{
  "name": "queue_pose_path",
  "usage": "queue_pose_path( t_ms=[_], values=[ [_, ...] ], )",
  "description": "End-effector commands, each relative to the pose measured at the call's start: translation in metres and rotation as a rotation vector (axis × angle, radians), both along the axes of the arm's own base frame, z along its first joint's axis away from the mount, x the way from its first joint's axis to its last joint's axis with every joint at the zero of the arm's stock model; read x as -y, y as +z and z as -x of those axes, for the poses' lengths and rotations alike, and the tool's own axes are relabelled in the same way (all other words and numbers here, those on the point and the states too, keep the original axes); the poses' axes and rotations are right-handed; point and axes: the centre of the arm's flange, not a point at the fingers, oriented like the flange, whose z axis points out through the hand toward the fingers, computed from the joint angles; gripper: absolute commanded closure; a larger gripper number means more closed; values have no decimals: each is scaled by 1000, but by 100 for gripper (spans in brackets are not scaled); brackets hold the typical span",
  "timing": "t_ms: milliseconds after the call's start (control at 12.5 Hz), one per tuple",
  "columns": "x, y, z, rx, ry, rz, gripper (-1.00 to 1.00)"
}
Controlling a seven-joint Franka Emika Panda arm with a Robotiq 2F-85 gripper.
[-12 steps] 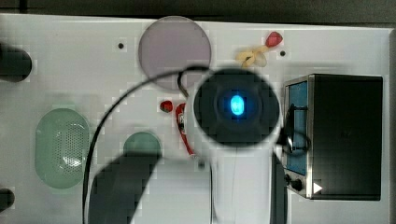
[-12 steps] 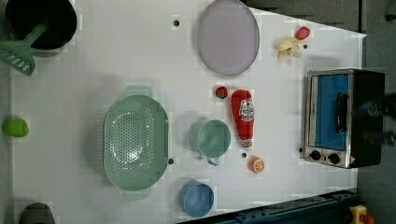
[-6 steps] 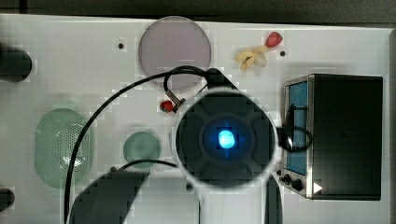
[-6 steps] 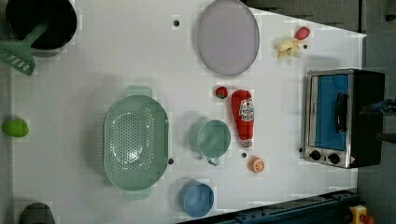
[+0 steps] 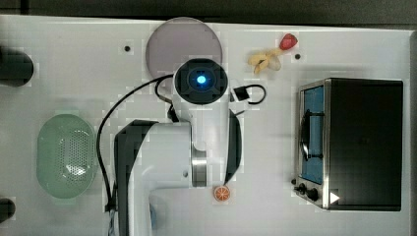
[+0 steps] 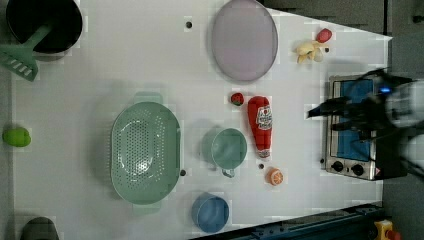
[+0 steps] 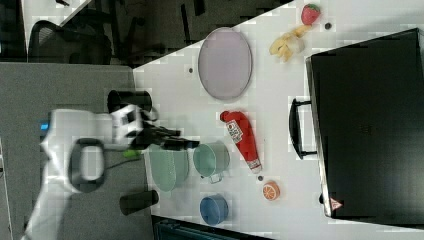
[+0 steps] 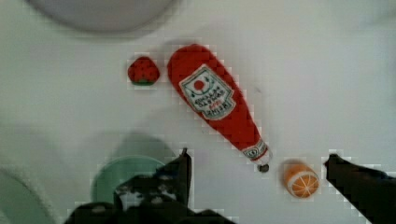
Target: Pick Ketchup from the table and place it in strainer.
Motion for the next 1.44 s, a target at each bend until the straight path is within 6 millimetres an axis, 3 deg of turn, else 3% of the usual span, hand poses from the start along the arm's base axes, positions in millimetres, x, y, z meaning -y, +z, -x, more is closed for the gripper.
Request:
queue_pose_path(
  t_ms=[80, 400, 880, 1200, 1280, 1440],
  values=[
    [6, -25, 0, 71, 350, -63, -100],
    [4, -91, 8, 109, 559, -96, -100],
    [3, -182, 23, 117, 546, -116, -100],
    [4, -227, 30, 130, 536, -124, -100],
    [3, -234, 31, 131, 534, -126, -93],
    [2, -237, 29, 144, 535, -125, -43]
  ],
)
